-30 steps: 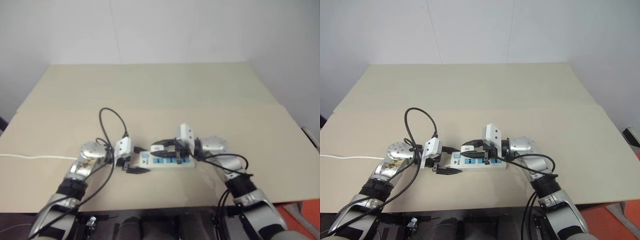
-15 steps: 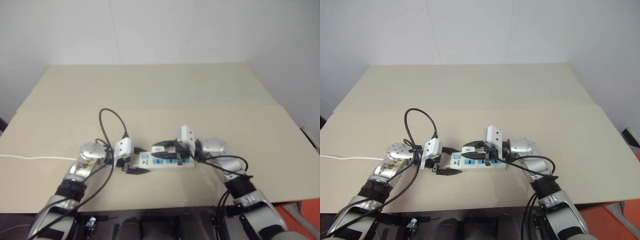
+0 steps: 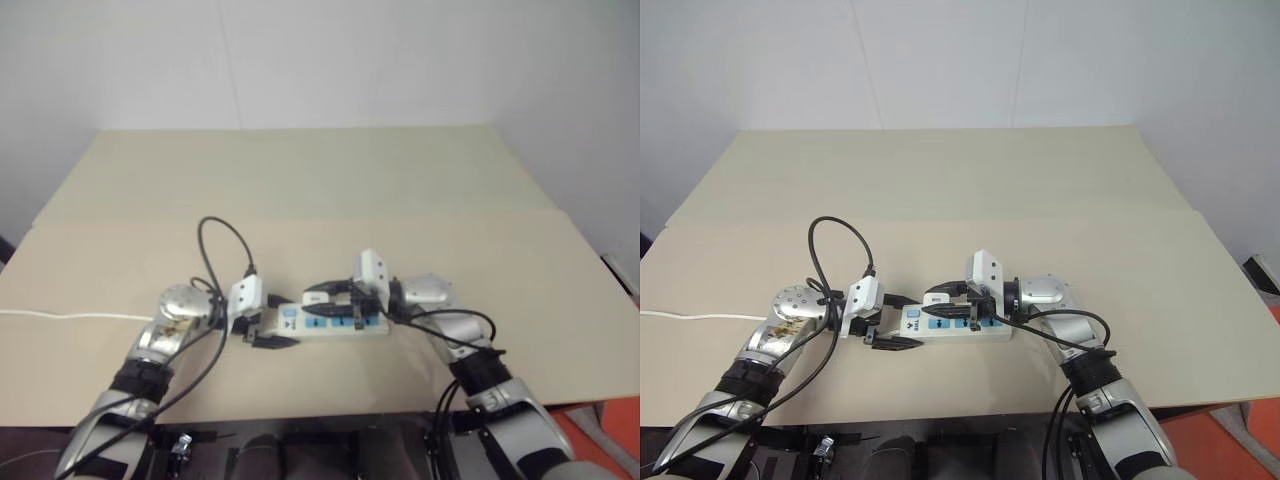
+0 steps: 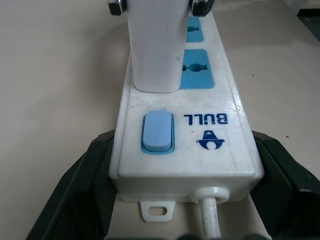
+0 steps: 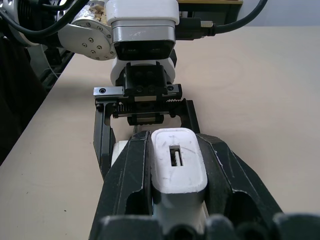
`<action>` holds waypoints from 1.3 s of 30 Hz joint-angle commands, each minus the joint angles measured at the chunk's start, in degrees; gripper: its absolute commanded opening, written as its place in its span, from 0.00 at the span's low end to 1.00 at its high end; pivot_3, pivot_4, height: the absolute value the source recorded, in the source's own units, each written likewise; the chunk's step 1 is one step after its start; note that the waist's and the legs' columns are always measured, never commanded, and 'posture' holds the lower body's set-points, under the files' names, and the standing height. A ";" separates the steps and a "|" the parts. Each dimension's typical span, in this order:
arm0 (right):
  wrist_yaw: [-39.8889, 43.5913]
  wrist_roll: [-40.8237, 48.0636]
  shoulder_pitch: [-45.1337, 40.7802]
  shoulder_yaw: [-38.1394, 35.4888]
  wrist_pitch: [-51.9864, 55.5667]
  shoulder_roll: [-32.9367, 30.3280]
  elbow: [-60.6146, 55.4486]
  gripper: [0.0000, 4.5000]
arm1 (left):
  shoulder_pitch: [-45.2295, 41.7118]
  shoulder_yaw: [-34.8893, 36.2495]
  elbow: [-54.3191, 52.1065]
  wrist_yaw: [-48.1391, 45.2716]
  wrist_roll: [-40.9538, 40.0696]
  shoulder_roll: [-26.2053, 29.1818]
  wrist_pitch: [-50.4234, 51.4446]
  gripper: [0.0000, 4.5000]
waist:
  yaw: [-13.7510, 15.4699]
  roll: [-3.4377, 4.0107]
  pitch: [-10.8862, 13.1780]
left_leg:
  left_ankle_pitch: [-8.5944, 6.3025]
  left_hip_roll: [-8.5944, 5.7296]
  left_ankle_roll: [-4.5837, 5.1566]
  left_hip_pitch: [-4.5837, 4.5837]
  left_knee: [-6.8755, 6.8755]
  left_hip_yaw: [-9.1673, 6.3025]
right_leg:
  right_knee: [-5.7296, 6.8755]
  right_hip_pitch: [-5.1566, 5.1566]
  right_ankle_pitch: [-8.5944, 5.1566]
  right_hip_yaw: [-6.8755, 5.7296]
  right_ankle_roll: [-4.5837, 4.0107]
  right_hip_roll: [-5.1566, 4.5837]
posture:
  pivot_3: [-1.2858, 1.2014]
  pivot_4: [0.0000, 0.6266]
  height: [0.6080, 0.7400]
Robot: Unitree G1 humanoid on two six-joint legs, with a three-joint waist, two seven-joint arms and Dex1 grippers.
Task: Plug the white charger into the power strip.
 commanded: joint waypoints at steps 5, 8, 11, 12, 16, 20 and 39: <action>0.12 -3.51 1.53 0.85 2.93 -2.63 1.19 0.25 | 0.96 1.26 -0.83 -0.06 0.15 1.98 0.24 0.73 | 0.01 0.00 0.00 | 0.00 0.00 0.00 -0.03 0.00 0.00 | 0.00 -0.03 0.00 0.00 0.00 0.00 | 0.52 0.24 1.00; 0.16 -2.84 1.51 0.43 3.46 -2.77 -0.24 0.25 | 1.14 1.24 -1.00 0.00 0.10 1.96 0.33 0.73 | 0.02 0.00 0.00 | 0.00 0.00 0.00 -0.06 0.00 0.00 | -0.01 -0.04 0.00 0.00 0.00 0.00 | 0.52 0.24 1.00; 0.57 -2.12 1.45 0.21 4.33 -2.86 -1.44 0.25 | 1.21 1.18 -1.11 0.00 0.05 1.94 0.40 0.73 | 0.07 0.00 0.00 | 0.00 0.00 0.00 -0.07 0.00 0.00 | -0.01 -0.05 0.00 0.00 0.00 0.00 | 0.52 0.24 1.00; 0.54 -2.16 1.53 0.23 4.46 -2.86 -1.62 0.25 | 1.21 1.17 -1.13 0.00 0.04 1.93 0.41 0.73 | 0.08 0.00 0.00 | 0.00 0.00 0.00 -0.08 0.00 0.00 | -0.01 -0.06 0.00 0.00 0.00 -0.01 | 0.52 0.24 1.00; 0.59 -2.33 1.86 0.33 5.22 -2.78 -2.05 0.60 | 1.24 1.11 -1.28 -0.01 -0.07 2.04 0.52 0.73 | 0.09 0.00 0.01 | 0.00 -0.01 0.00 -0.17 0.00 0.00 | -0.03 -0.13 0.00 -0.02 0.00 -0.02 | 0.52 0.24 1.00; 0.61 -2.55 2.10 0.22 5.31 -2.68 -2.37 0.89 | 1.31 1.04 -1.44 -0.04 -0.16 2.17 0.70 0.73 | 0.03 -0.01 0.01 | 0.00 0.01 0.00 -0.10 0.00 0.01 | 0.01 -0.10 0.00 0.01 0.00 0.02 | 0.52 0.24 1.00; -0.03 1.57 2.51 -6.86 6.73 -6.83 -12.06 1.00 | 2.26 3.17 -14.61 -5.45 -7.25 6.13 8.09 0.99 | 0.37 -0.01 0.07 | 0.00 -0.01 0.00 -0.34 0.00 0.01 | -0.09 -0.24 0.00 -0.03 0.00 -0.05 | 0.52 0.24 1.00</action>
